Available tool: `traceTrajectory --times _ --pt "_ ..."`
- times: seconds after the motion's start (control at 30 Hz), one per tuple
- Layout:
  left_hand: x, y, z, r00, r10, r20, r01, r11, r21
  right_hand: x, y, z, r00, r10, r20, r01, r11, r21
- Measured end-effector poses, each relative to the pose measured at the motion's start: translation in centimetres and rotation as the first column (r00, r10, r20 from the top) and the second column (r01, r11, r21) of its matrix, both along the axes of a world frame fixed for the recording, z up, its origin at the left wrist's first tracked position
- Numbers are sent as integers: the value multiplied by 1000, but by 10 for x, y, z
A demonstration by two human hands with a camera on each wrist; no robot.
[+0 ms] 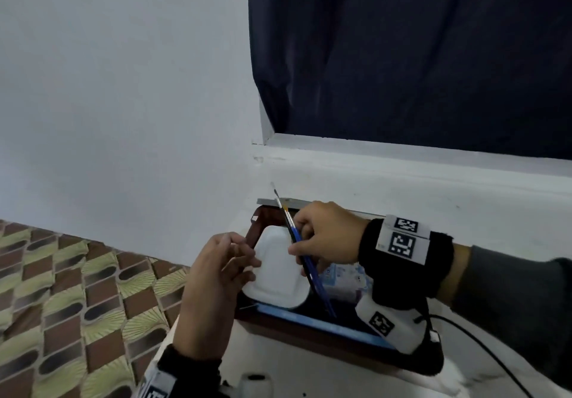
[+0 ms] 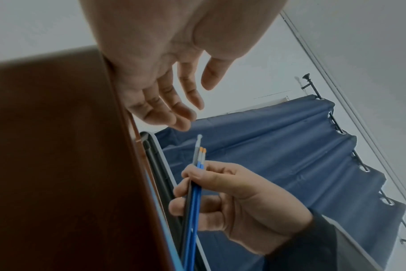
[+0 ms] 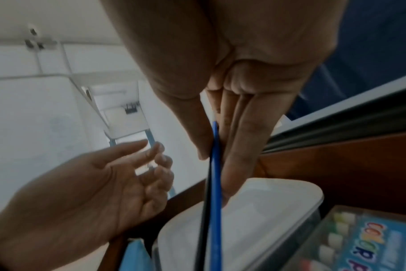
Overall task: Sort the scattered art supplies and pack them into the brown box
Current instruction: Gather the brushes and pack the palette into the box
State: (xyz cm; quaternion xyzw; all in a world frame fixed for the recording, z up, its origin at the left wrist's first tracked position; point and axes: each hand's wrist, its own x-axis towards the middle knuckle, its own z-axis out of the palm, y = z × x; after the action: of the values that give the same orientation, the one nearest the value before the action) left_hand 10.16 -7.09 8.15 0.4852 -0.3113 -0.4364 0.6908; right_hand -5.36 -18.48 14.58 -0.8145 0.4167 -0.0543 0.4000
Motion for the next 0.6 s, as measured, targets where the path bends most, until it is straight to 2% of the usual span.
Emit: traceTrajectory --times 0.13,0.2,0.27,0.37,0.6 --pt "10 -2 -6 999 -34 -11 34 999 22 18 -8 -12 968 66 -242 -87 993 -79" --pt "12 -2 -7 998 -39 -50 41 999 28 23 -11 -19 944 81 -319 -108 992 -67" --pt "10 -2 -8 999 -41 -21 42 998 36 28 -13 -24 921 84 -380 -133 985 -105" --pt "7 -1 -9 998 -39 43 37 999 39 34 -17 -29 912 79 -402 -143 981 -132" --pt "7 0 -8 996 -33 81 29 998 49 37 -19 -32 948 30 -315 -74 989 -127"
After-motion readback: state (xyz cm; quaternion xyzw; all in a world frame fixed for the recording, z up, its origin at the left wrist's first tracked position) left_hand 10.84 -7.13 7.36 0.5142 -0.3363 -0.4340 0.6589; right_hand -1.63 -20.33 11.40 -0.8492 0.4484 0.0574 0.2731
